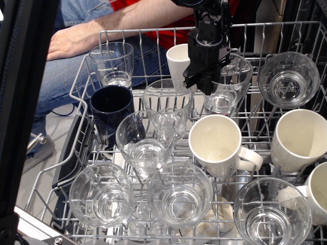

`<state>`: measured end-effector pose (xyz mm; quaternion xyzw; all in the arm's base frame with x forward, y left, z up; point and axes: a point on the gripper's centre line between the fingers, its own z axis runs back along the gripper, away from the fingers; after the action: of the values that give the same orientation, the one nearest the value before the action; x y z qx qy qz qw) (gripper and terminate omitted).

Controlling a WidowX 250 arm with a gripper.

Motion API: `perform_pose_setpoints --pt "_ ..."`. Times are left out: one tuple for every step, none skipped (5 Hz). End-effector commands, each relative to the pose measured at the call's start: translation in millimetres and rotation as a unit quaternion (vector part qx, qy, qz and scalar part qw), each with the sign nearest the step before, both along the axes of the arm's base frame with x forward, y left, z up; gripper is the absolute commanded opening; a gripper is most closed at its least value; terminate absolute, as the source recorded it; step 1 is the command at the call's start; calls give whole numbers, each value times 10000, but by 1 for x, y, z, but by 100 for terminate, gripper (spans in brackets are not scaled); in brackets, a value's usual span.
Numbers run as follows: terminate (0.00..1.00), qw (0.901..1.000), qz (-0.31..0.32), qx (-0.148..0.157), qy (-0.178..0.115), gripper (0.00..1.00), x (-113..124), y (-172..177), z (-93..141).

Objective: Pick up glass cup

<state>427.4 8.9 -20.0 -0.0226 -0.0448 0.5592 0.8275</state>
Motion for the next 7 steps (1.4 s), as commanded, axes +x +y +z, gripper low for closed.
perform_pose_setpoints --pt "0 9976 46 -7 -692 0 27 -8 111" --pt "0 9984 -1 -49 -557 0 29 -12 146" --pt "0 9983 -150 -170 -544 0 18 -14 172" --pt "0 9969 -465 -263 -569 0 10 -10 189" --pt "0 9950 -762 -226 -608 0 1 -5 204" --pt "0 9929 -1009 -50 -627 0 3 0 220" --pt "0 9896 -1267 203 -648 0 6 11 225"
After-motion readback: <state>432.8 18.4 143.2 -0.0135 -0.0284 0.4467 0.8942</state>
